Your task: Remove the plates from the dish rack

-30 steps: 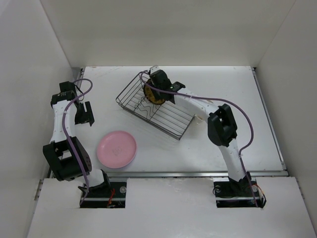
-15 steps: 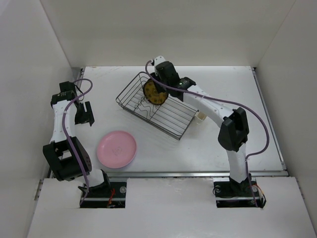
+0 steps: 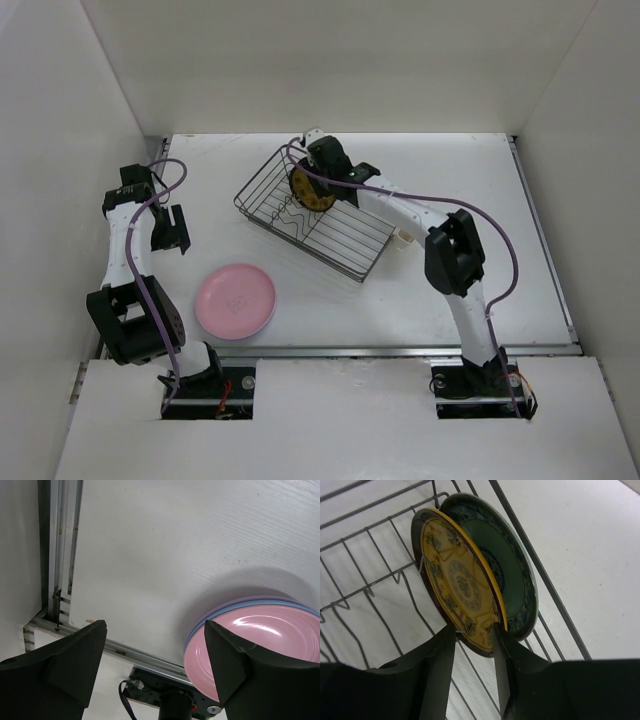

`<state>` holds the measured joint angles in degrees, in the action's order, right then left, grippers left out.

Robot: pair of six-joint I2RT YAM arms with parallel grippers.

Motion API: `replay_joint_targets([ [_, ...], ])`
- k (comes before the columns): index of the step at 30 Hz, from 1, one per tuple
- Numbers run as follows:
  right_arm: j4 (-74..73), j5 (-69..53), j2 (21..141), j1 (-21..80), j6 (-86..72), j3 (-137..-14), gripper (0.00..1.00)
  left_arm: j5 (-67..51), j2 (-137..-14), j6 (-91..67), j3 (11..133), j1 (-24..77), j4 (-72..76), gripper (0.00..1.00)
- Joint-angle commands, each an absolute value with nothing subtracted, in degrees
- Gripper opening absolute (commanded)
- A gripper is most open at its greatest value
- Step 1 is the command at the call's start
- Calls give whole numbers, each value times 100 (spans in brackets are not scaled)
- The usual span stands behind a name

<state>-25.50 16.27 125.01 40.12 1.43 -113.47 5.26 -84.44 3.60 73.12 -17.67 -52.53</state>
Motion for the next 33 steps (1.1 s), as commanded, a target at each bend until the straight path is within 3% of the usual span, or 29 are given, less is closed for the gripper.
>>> replay_joint_targets([
  [1,-2364,1705,12630,3938,255,-11663,40,606,-8376,369,7383,-1740,-5353,77],
  [5,-2295,1626,12342,3938,307,-11471,22,606,-8376,369,7383,-1740,-5405,77],
  [7,-2294,1713,12262,3938,308,-11470,22,606,-8376,369,7383,-1740,-5405,77],
  [10,-2294,1767,12208,3938,431,-11470,30,606,-8376,369,7383,-1740,-5458,77],
  [19,-2232,1687,11698,3938,369,-11285,42,606,-8376,369,7383,-1740,-5458,77],
  [33,-2232,1573,12594,3876,89,-11593,42,659,-8376,422,7330,-1740,-5458,77],
])
